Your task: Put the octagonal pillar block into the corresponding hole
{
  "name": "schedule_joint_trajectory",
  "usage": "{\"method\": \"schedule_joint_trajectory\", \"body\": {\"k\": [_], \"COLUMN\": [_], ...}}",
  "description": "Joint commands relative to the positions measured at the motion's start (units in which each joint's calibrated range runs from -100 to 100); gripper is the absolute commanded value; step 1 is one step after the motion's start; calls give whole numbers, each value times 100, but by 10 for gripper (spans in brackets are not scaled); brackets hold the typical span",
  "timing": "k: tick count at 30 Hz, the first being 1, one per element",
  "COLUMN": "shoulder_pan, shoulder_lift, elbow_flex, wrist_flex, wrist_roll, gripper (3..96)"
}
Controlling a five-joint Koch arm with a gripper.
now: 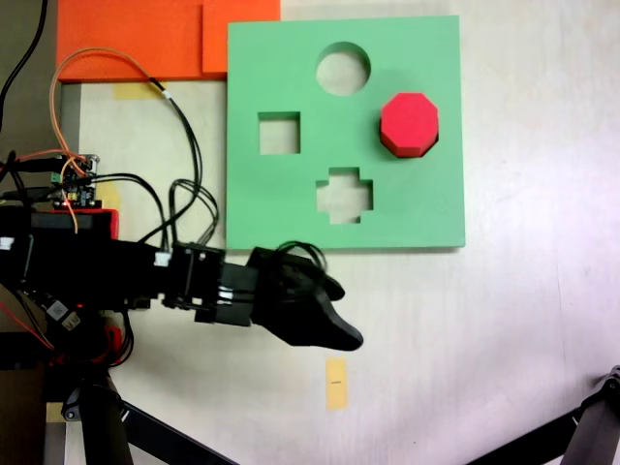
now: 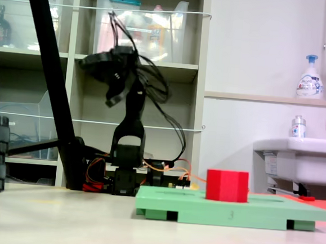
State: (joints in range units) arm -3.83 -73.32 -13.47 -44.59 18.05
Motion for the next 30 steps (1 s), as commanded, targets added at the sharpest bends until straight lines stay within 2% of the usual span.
{"method": "schedule_joint_trajectory", "body": {"k": [1,4,12,15,20,30], "shoulder_pan": [54,200,410,469,459,425], "shoulder_lift": [-1355,-1704,-2668,-2668,-2668,-2668], "elbow_flex": [-3179,-5492,-8653,-8653,-8653,-8653], "wrist_flex": [4088,6197,6294,6284,4608,4512], "wrist_roll": [-542,-816,-1324,-1363,-1353,-1343], "gripper": [542,507,506,502,501,498]}}
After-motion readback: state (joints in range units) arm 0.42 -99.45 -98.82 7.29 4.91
